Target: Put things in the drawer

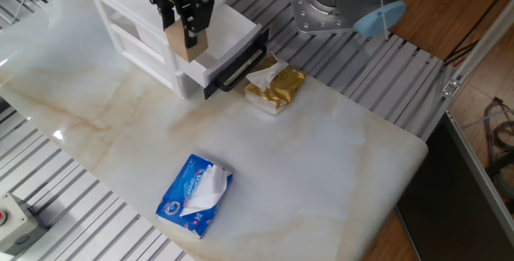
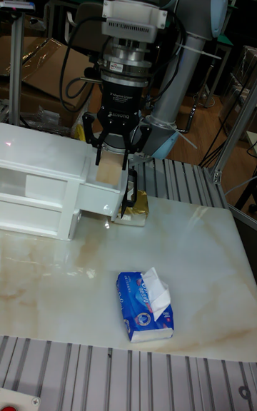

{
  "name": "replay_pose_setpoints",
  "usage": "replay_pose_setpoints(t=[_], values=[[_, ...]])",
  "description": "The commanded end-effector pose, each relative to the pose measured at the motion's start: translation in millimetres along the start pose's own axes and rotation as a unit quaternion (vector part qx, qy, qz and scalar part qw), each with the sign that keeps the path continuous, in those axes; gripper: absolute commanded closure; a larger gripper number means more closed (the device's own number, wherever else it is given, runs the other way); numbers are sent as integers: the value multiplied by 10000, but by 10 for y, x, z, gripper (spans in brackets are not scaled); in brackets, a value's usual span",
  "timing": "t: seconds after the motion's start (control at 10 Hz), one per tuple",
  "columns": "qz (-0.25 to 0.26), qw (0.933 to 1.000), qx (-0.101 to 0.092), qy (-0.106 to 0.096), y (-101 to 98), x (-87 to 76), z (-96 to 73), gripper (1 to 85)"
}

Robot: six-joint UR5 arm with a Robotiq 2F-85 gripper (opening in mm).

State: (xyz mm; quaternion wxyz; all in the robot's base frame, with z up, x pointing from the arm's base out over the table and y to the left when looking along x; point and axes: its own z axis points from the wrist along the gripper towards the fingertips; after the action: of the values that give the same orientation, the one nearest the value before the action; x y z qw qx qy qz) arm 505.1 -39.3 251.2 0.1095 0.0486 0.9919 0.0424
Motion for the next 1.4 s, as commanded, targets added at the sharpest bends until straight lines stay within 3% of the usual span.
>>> replay_pose_setpoints(t=[0.0, 0.3, 0.6, 0.8, 1.0, 1.3], values=[[6, 10000, 2, -13, 0, 41, 27, 847], [-67, 10000, 17, -6, -2, 35, 33, 847], [-254, 9993, 27, 256, -11, 171, 30, 847], [-291, 9992, 20, 280, 2, 256, -2, 847], [-213, 9995, 50, 239, 30, 376, -40, 847], [-297, 9995, 33, 126, -82, 427, 76, 847]])
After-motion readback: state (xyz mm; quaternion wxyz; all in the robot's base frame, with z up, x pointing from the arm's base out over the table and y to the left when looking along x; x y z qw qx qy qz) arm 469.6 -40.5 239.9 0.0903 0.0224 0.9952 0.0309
